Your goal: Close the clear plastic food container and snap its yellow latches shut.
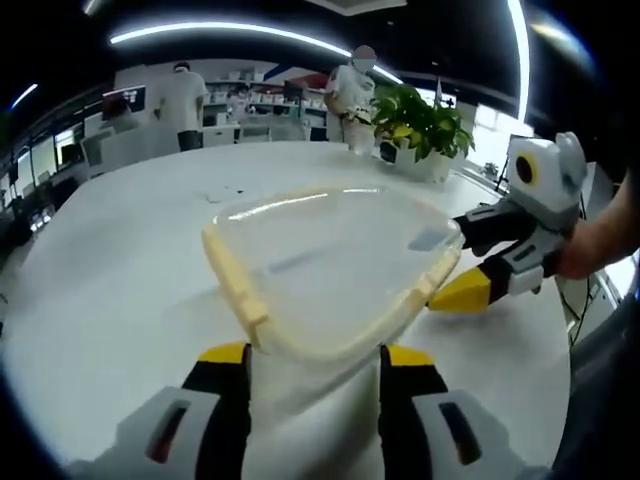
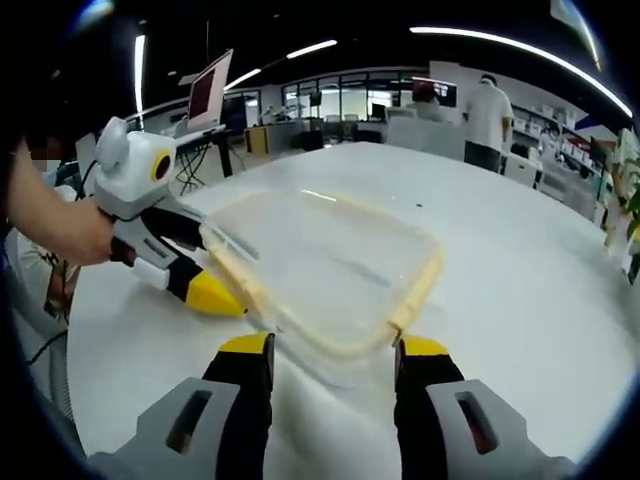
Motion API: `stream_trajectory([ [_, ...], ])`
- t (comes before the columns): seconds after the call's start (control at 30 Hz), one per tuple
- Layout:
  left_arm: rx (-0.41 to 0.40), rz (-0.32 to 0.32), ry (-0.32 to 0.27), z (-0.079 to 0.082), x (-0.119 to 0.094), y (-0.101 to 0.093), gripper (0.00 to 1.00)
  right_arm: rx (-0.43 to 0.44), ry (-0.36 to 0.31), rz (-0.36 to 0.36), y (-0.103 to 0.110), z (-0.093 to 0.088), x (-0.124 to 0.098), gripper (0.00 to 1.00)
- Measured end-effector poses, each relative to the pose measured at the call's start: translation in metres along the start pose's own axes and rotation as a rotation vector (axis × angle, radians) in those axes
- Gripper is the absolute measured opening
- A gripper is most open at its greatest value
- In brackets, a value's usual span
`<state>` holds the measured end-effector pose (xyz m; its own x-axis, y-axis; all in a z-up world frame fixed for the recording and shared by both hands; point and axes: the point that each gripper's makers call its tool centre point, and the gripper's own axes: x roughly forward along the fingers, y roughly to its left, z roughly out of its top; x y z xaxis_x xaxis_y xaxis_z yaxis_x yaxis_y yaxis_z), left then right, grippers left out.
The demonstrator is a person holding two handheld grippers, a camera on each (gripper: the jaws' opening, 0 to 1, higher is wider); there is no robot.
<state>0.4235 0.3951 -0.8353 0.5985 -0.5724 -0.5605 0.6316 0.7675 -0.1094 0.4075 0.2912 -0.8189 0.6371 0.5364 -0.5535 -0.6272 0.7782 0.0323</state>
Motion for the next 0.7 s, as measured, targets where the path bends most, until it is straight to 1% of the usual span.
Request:
stream_trajectory([
  [0.17,0.004,0.000,-0.002,0.0004,0.0012,0.0008,0.46,-0.016,0.002,0.001,-0.0012,-0.0007,-0.0003,0.45],
  [0.3,-0.009,-0.003,-0.007,0.0006,0.0007,0.0001,0.47,0.016,-0.018,0.011,-0.0022,-0.0019,-0.0025,0.44],
  [0.37,-0.015,-0.008,-0.013,0.0004,-0.0003,-0.0002,0.46,0.000,-0.021,0.010,-0.0013,-0.0023,-0.0036,0.43],
  [0.4,-0.015,-0.009,-0.015,0.0002,-0.0008,-0.0005,0.47,0.000,-0.024,0.012,-0.0004,-0.0023,-0.0038,0.44],
  [0.47,-0.013,-0.013,-0.018,-0.0010,-0.0017,-0.0009,0.46,0.028,-0.046,0.031,0.0029,-0.0005,-0.0041,0.47],
  [0.57,-0.016,-0.019,-0.024,-0.0013,-0.0032,-0.0022,0.46,0.032,-0.038,0.031,0.0038,-0.0021,-0.0050,0.49],
  [0.7,-0.020,-0.004,-0.033,-0.0013,-0.0054,-0.0006,0.51,0.055,-0.060,0.026,0.0026,0.0012,-0.0068,0.59],
])
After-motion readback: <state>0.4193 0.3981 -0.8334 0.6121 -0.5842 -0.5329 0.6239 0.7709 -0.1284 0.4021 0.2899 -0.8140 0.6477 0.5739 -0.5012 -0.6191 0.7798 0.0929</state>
